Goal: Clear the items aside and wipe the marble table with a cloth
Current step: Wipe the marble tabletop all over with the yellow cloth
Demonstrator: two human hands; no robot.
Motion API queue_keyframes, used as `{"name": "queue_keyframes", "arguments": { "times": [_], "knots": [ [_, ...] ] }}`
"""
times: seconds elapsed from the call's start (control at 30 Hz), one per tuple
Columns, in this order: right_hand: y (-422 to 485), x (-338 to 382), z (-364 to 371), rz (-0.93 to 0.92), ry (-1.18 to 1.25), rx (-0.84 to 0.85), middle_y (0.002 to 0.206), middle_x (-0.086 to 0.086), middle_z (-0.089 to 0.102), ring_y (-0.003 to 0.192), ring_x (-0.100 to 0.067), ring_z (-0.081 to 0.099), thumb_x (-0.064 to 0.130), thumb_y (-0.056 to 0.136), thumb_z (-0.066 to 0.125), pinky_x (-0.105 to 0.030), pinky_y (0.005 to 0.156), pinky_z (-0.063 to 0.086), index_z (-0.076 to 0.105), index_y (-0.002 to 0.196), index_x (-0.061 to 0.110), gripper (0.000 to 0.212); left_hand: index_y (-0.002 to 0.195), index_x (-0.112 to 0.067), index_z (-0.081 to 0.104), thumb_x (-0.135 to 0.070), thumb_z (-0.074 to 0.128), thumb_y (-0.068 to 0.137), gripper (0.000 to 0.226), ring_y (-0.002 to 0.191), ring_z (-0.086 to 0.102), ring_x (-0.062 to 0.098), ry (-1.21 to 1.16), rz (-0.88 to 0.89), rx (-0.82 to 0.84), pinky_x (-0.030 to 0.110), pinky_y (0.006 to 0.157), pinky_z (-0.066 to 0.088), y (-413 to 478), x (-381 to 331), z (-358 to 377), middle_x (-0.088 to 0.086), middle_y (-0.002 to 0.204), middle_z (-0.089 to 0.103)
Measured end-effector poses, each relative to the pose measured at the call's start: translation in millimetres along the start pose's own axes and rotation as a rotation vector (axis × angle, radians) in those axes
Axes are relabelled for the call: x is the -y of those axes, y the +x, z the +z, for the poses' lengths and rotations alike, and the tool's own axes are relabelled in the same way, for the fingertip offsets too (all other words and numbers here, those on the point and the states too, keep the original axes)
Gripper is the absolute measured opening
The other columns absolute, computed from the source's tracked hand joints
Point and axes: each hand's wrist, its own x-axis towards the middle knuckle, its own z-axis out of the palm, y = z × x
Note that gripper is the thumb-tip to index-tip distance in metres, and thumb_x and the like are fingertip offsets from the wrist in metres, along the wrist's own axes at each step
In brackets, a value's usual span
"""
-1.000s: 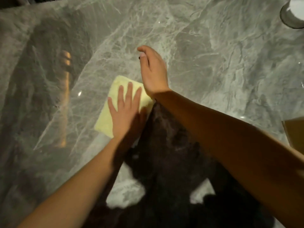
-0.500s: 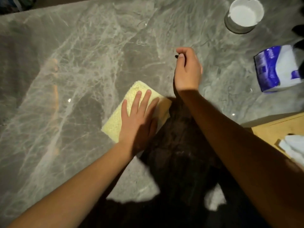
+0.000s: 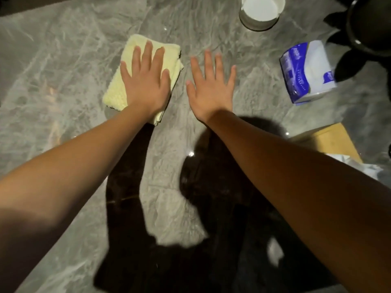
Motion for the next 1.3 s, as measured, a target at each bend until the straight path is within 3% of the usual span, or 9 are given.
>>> {"name": "queue_keyframes", "arguments": {
  "times": [0.27, 0.43, 0.53, 0.67, 0.87, 1.03, 1.2, 1.3],
  "knots": [
    [2.3, -1.7, -5.6, -0.011, -0.007, 0.081, 0.163, -0.006, -0.01, 0.149, -0.027, -0.013, 0.044, 0.102, 0.015, -0.056, 0.115, -0.01, -0.002, 0.154, 0.026, 0.057, 0.151, -0.028, 0.017, -0.04, 0.021, 0.1, 0.053, 0.149, 0.001, 0.021, -0.044, 0.007, 0.005, 0.051, 0.117, 0.001, -88.8, -2.7, 5.2, 0.0, 0.161, 0.007],
    [0.3, -3.2, -6.3, -0.029, -0.004, 0.065, 0.163, -0.006, -0.008, 0.149, -0.027, -0.012, 0.045, 0.103, 0.015, -0.056, 0.115, -0.01, 0.0, 0.154, 0.025, 0.057, 0.151, -0.032, 0.014, -0.042, 0.02, 0.098, 0.054, 0.149, -0.002, 0.018, -0.036, 0.061, 0.115, 0.045, 0.117, -0.002, -216.4, -3.0, 9.5, -0.004, 0.161, 0.005],
    [-2.9, -3.9, -6.1, -0.042, 0.0, 0.048, 0.163, -0.007, -0.007, 0.149, -0.028, -0.011, 0.045, 0.103, 0.015, -0.055, 0.116, -0.009, 0.001, 0.155, 0.024, 0.057, 0.151, -0.03, 0.02, -0.04, 0.023, 0.097, 0.055, 0.149, 0.005, 0.022, -0.004, 0.066, 0.172, 0.048, 0.117, 0.005, -297.0, -10.7, 16.6, -0.002, 0.161, 0.009],
    [-2.9, -6.0, -3.4, -0.054, 0.007, 0.018, 0.163, -0.008, -0.005, 0.149, -0.028, -0.01, 0.045, 0.103, 0.015, -0.055, 0.116, -0.008, 0.002, 0.155, 0.024, 0.058, 0.15, -0.032, 0.02, -0.042, 0.019, 0.098, 0.053, 0.148, 0.01, 0.024, -0.002, 0.092, 0.233, 0.048, 0.117, 0.003, -333.4, -16.2, 19.0, -0.002, 0.16, 0.014],
    [-3.6, -5.9, 1.1, -0.055, 0.008, -0.029, 0.163, -0.009, -0.001, 0.149, -0.029, -0.006, 0.045, 0.102, 0.016, -0.056, 0.118, -0.005, 0.005, 0.155, 0.023, 0.058, 0.149, -0.03, 0.026, -0.042, 0.023, 0.096, 0.054, 0.148, 0.012, 0.021, 0.031, 0.145, 0.187, 0.049, 0.115, 0.01, -262.9, -12.0, 12.4, -0.003, 0.159, 0.018],
    [-0.7, -5.5, 0.6, -0.042, 0.008, 0.006, 0.163, -0.007, -0.004, 0.15, -0.027, -0.007, 0.048, 0.101, 0.015, -0.055, 0.118, -0.005, 0.001, 0.154, 0.024, 0.06, 0.149, -0.032, 0.024, -0.042, 0.024, 0.098, 0.052, 0.148, 0.005, 0.017, -0.061, 0.014, 0.06, 0.049, 0.116, 0.004, -129.9, -3.2, 4.8, -0.005, 0.16, 0.013],
    [-2.7, -1.0, 4.9, 0.023, 0.204, -0.246, 0.159, -0.003, 0.025, 0.147, -0.018, 0.022, 0.047, 0.096, 0.022, -0.052, 0.117, 0.01, 0.028, 0.151, 0.02, 0.062, 0.15, -0.03, 0.019, -0.039, 0.023, 0.099, 0.052, 0.148, 0.004, 0.022, -0.041, -0.022, -0.007, 0.054, 0.115, 0.003, 14.4, -12.5, -0.6, -0.001, 0.161, 0.01],
    [2.4, 1.6, 2.0, 0.054, 0.316, -0.308, 0.155, -0.006, 0.034, 0.142, -0.019, 0.032, 0.044, 0.092, 0.03, -0.052, 0.115, 0.019, 0.035, 0.148, 0.015, 0.064, 0.151, -0.028, 0.016, -0.038, 0.02, 0.099, 0.054, 0.148, 0.001, 0.024, -0.019, -0.007, 0.003, 0.055, 0.115, 0.001, 77.8, -35.7, -3.2, 0.0, 0.161, 0.007]
  ]
}}
